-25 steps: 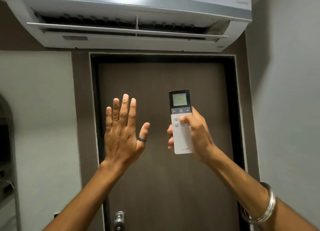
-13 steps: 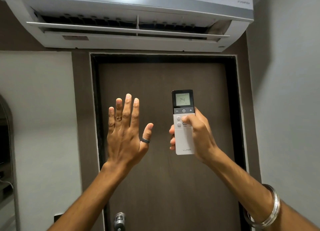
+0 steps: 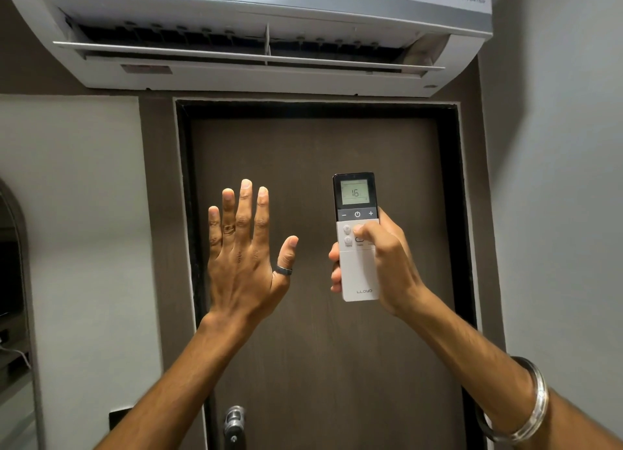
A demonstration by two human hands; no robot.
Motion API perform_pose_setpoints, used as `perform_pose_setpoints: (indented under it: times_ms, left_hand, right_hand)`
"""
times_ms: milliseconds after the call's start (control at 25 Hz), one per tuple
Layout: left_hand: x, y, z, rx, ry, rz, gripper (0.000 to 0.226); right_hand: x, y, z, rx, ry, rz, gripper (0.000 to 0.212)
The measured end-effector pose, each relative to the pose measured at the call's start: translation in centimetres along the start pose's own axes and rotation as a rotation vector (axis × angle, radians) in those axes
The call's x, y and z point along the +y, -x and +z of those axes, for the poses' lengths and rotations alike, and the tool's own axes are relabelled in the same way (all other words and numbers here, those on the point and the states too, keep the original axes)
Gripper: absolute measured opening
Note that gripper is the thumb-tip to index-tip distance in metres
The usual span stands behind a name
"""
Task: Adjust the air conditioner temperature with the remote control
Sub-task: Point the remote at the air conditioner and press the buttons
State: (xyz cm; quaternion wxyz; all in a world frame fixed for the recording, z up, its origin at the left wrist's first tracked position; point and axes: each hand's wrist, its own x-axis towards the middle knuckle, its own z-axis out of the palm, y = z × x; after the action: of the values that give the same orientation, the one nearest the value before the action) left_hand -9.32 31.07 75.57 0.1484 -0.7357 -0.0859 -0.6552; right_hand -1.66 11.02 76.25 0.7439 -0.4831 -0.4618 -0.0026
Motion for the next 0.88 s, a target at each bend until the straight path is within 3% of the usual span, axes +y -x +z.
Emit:
perform_pose_setpoints:
  times_ms: [880]
  left_hand:
    - [1.0, 0.2, -0.2, -0.024, 0.060, 0.025, 0.081]
  right_hand:
    - [0.1, 0.9, -0.5, 0.080, 0.032, -0.011, 0.022]
